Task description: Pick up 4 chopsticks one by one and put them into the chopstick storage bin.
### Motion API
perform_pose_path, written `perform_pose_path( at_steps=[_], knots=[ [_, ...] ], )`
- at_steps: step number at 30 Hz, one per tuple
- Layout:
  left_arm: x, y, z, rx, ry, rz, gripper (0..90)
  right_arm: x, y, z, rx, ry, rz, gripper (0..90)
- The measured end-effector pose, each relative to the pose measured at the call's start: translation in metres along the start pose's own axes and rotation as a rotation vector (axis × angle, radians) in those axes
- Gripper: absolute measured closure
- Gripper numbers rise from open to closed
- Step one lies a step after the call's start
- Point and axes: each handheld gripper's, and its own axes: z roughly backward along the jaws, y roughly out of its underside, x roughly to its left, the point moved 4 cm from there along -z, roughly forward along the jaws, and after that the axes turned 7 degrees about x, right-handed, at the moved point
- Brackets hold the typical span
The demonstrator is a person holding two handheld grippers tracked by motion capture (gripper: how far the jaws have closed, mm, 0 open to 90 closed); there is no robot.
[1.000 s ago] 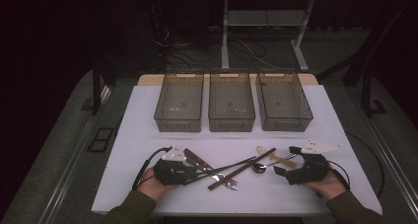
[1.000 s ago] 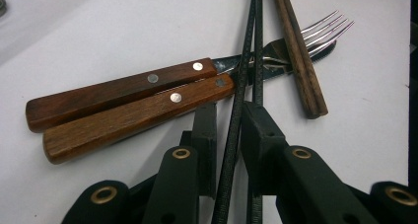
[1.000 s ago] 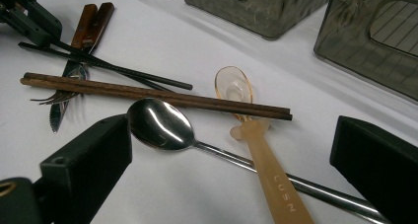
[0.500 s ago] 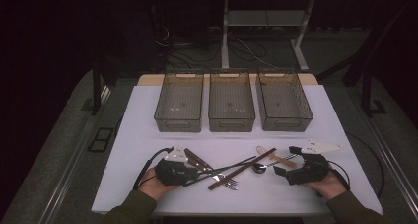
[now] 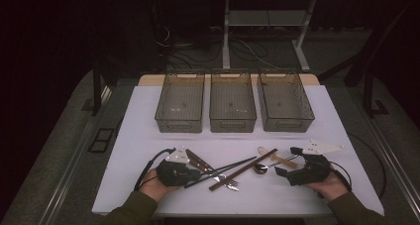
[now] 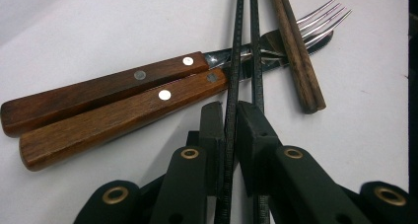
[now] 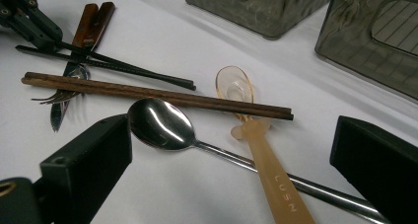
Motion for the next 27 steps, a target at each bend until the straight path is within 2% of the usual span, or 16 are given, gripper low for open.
perform_pose_path(
  at_steps=[3, 5, 17, 27],
  knots=[
    [-0.0009, -0.0003, -0.0003, 0.0, 0.002, -0.003, 81.9, 0.0001, 0.0, 0.0, 0.0, 0.0, 0.0, 2.4],
    [-0.0003, -0.0006, -0.0001, 0.002, -0.019, -0.004, 83.5, 0.0, 0.0, 0.0, 0.0, 0.0, 0.0, 2.4],
    [-0.0002, -0.0016, 0.0008, -0.004, -0.018, -0.007, 83.9, 0.0, 0.0, 0.0, 0.0, 0.0, 0.0, 2.4],
    [-0.0008, -0.0037, 0.0041, -0.021, -0.036, -0.014, 84.1, 0.0001, 0.0, -0.0002, 0.002, -0.001, 0.0, 2.4]
  ],
)
